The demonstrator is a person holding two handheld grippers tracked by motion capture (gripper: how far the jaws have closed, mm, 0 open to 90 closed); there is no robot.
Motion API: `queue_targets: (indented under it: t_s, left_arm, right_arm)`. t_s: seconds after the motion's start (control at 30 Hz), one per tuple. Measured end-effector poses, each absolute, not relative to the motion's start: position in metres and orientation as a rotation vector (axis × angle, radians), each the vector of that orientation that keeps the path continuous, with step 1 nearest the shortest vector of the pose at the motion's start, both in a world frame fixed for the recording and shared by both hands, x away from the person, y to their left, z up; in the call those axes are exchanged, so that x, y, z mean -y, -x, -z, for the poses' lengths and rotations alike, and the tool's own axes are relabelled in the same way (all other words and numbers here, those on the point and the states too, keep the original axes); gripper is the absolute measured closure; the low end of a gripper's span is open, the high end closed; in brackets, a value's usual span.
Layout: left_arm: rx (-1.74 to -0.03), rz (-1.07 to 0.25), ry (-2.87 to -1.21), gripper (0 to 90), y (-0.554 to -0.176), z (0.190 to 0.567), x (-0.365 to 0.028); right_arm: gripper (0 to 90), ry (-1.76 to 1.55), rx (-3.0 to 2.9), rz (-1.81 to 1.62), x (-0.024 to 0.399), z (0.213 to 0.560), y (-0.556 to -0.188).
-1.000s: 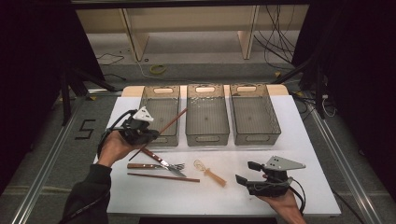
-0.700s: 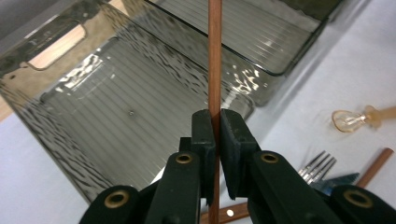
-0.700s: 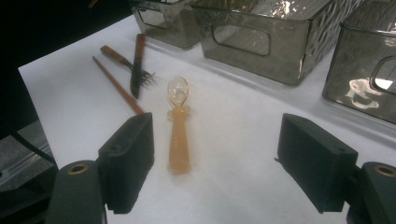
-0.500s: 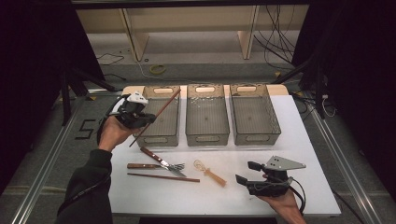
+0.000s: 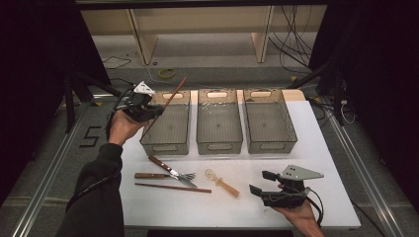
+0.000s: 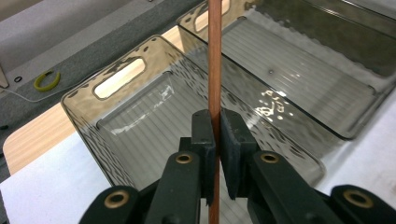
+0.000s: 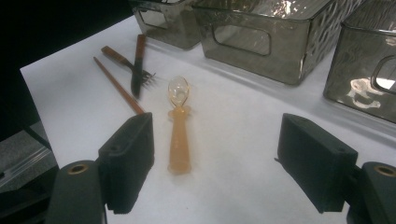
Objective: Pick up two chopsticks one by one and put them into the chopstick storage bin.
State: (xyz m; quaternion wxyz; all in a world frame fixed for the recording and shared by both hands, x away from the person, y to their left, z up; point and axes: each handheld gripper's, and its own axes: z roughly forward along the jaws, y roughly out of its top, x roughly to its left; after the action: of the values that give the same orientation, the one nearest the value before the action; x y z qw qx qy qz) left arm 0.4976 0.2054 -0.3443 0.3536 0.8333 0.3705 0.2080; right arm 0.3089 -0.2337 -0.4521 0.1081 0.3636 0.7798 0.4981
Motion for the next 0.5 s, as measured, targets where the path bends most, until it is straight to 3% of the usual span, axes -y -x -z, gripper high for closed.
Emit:
queue_targets:
  t_s: [0.5]
  left_arm:
    - [-1.057,-0.51,-2.098,83.9,-0.516,0.368,-0.211]
  right_arm:
    - [28.0,-1.066,-2.297,-1.469,0.234,0.453,-0.309]
